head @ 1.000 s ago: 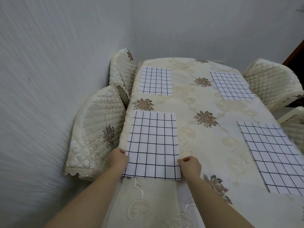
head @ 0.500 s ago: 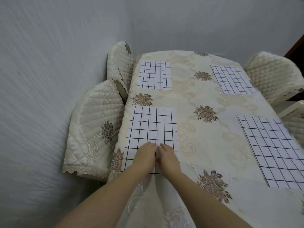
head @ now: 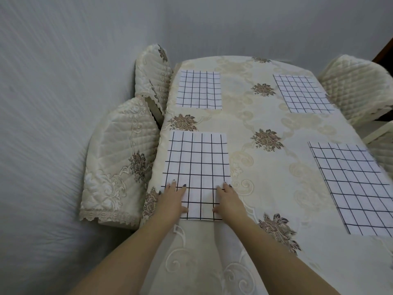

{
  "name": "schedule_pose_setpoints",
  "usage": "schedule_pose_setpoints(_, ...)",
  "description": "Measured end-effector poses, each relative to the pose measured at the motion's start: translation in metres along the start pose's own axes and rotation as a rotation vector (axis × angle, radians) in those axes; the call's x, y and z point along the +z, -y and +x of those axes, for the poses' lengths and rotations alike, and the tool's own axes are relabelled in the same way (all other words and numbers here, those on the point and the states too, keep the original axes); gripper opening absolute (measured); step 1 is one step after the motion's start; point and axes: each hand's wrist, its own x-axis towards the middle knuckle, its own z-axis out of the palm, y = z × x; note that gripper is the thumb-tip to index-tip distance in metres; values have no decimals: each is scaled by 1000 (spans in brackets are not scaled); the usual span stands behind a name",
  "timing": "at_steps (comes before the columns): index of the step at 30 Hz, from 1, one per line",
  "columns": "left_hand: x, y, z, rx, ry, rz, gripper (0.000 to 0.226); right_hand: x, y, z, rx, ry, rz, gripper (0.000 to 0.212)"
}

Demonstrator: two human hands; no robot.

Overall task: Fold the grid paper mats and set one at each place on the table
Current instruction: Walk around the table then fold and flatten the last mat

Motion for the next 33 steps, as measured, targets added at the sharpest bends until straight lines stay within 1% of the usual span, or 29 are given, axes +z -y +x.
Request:
schedule_pose_setpoints(2,-1,13,-2,-37,-21,-77,81,0,0,1,-1,9,-18,76)
schedule_pose_setpoints(3,-3,16,-3,-52,-27,-78,78,1,1,2,-1,9,-25,76)
schedule_pose_setpoints(6,-11,6,-2,-49,-107,10,57,2,3,2,9,4,-39,76)
schedule_pose_setpoints(7,-15,-2,-1,-24,-133,13,55,2,4,3,12,7,-49,75)
schedule_pose_setpoints(9,-22,-23,7,57,-169,-15,60,-1,7,6,20,-10,-43,68)
schedule_pose_setpoints(11,-31,-44,20,124,-190,-31,64,-11,8,13,14,-76,-1,57)
schedule_pose_setpoints(12,-36,-54,27,149,-195,-36,63,-16,8,18,-2,-109,23,54)
schedule_pose_setpoints(17,-48,-84,62,209,-177,14,50,-46,7,50,-47,-148,75,59)
schedule_pose_setpoints(19,-47,-88,71,199,-145,37,48,-54,10,63,-50,-117,45,59)
schedule_pose_setpoints(21,-43,-90,75,194,-97,58,45,-59,14,74,-74,-70,5,53)
schedule_pose_setpoints(23,-38,-89,79,197,-73,50,46,-57,17,84,-129,-17,-59,47)
schedule_pose_setpoints(26,-29,-83,84,184,-78,7,53,-46,15,95,-131,41,-100,51)
schedule_pose_setpoints(30,-27,-70,89,157,-17,73,65,-43,13,98,-137,20,-159,48)
schedule_pose_setpoints(33,-30,-58,92,100,34,88,73,-41,9,102,-122,17,-162,43)
